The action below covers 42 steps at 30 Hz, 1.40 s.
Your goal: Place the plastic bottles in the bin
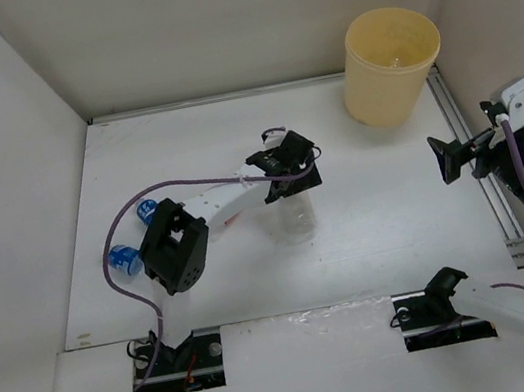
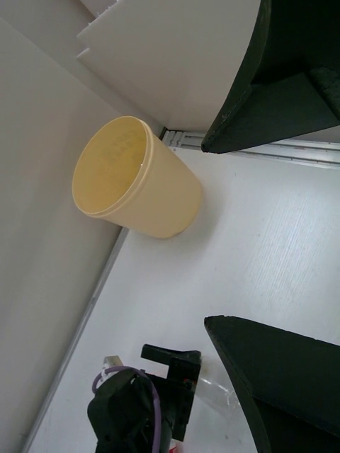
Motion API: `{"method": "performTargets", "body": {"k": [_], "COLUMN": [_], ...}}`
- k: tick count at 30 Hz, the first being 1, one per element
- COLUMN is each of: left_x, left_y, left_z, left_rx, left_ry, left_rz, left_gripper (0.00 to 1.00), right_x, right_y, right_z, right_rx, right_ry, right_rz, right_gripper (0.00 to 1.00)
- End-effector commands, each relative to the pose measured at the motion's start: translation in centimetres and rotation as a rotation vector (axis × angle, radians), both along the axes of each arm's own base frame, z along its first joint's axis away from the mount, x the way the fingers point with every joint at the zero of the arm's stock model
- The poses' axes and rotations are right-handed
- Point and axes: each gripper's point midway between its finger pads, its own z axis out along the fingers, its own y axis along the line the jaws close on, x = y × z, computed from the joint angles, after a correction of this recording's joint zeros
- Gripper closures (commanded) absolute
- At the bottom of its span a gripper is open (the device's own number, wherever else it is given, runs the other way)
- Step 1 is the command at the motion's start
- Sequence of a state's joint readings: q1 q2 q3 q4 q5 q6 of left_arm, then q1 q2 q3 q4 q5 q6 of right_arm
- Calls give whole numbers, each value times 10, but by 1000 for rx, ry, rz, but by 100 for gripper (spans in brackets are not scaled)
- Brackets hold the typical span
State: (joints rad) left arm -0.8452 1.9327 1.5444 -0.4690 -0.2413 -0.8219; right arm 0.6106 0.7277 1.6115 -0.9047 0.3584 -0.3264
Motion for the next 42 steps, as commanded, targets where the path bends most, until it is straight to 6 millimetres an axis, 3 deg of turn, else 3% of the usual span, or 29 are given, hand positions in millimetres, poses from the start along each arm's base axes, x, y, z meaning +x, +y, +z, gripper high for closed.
{"method": "performTargets", "body": {"k": [1, 4, 9, 11, 13, 14, 16, 17, 18, 21, 22, 24, 26, 27, 28, 30, 31, 33, 34, 37, 38, 40, 41, 42], "left_x": [1, 3, -1, -4, -5, -5, -8, -6, -8, -3, -1, 4, 5, 3, 3, 0, 1, -2, -3, -20, -24, -34, -41, -44], "left_y": [-5, -4, 1, 2, 3, 2, 5, 3, 3, 4, 6, 6, 5, 12, 13, 19, 17, 22, 27, 36, 28, 27, 22, 23], "left_z": [-10, -22, -63, -78, -81, -81, -74, -59, -51, 2, 18, 74, 115, 138, 157, 188, 205, 212, 235, 260, 280, 286, 304, 307], "left_rx": [11, 26, 96, 117, 117, 112, 106, 80, 80, 61, 57, 6, -38, -52, -79, -121, -149, -161, -207, -305, -389, -430, -484, -487], "left_ry": [27, 39, 98, 126, 126, 128, 123, 102, 87, -1, -28, -128, -198, -243, -277, -352, -397, -434, -497, -579, -635, -675, -713, -721], "left_rz": [24, 50, 51, 47, 47, 56, 56, 55, 52, 60, 59, 65, 57, 48, 40, 12, -13, -29, -23, -65, -107, -162, -210, -229], "left_gripper": [0, 0, 0, 16, 36, 57, 73, 74, 84, 100, 100, 100, 100, 100, 100, 100, 100, 100, 100, 100, 100, 100, 100, 100], "right_x": [-4, -7, -9, -10, -13, -11, -6, -4, 2, 12, 14, 16, 21, 23, 21, 15, 7, 2, -2, -13, -15, -16, -19, -14], "right_y": [-1, -2, -3, -3, -4, 0, 5, 12, 19, 42, 49, 69, 86, 94, 113, 132, 145, 156, 158, 157, 160, 168, 173, 177], "right_z": [0, -1, -6, -8, -7, -10, -18, -18, -30, -45, -48, -46, -57, -46, -55, -48, -31, -33, -28, -23, -23, -25, -22, -25], "right_rx": [2, 4, 16, 15, 29, 27, 17, 20, 5, 0, 2, 30, 55, 88, 97, 158, 184, 224, 231, 292, 297, 344, 346, 355], "right_ry": [-6, -9, -8, -7, -12, -8, 7, 4, 27, 40, 39, 13, 37, -9, -3, -48, -126, -136, -182, -246, -292, -274, -283, -259], "right_rz": [12, 12, 12, 21, 21, 31, 43, 69, 86, 158, 187, 271, 330, 363, 457, 566, 675, 759, 807, 855, 895, 959, 1005, 1017], "right_gripper": [0, 0, 0, 0, 0, 0, 0, 0, 0, 0, 0, 0, 0, 0, 0, 0, 0, 0, 0, 0, 0, 0, 0, 2]}}
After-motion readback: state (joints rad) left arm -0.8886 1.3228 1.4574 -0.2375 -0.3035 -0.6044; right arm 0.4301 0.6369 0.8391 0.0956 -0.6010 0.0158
